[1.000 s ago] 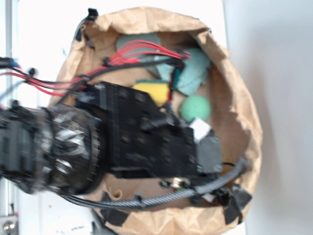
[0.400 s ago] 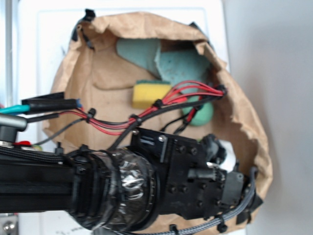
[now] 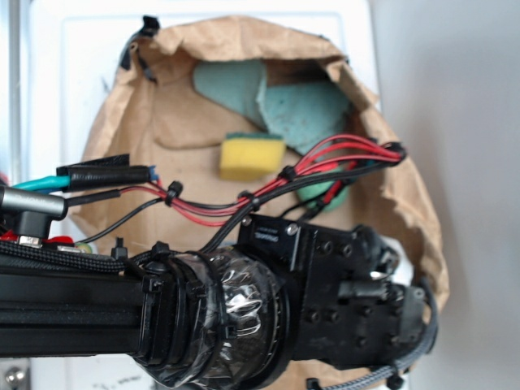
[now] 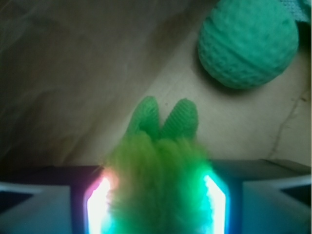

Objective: Grab the green animal.

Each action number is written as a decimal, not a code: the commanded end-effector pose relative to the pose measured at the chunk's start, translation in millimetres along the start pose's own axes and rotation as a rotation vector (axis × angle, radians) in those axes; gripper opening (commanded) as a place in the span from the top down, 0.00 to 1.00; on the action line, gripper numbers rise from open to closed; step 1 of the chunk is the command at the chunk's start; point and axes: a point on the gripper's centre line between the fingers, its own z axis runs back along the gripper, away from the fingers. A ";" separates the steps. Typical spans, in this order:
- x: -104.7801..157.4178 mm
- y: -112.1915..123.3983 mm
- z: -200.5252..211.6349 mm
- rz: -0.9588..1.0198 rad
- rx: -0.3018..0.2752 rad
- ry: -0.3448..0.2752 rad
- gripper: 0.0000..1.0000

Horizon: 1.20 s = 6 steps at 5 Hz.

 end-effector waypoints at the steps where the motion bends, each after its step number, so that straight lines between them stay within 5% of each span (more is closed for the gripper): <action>1: 59.2 50.4 72.6 -0.007 -0.061 0.007 1.00; 4: 64.2 111.1 106.9 -0.175 0.035 -0.061 1.00; 6: 66.6 95.8 131.1 -0.211 0.062 -0.151 1.00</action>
